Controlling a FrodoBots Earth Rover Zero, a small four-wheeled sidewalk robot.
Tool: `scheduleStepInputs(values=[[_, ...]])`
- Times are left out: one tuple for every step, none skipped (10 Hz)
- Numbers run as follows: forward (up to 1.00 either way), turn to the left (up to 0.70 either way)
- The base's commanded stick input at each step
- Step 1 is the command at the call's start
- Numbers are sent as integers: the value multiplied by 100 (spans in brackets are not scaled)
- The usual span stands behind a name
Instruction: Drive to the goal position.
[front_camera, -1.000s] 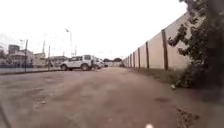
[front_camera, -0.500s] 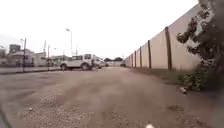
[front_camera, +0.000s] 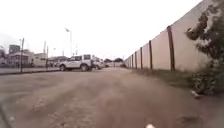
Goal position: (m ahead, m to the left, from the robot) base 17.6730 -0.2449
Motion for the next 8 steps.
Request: scheduleStepInputs(values=[[70,0],[70,0],[70,0],[70,0],[70,0],[70,0],[70,0],[70,0]])
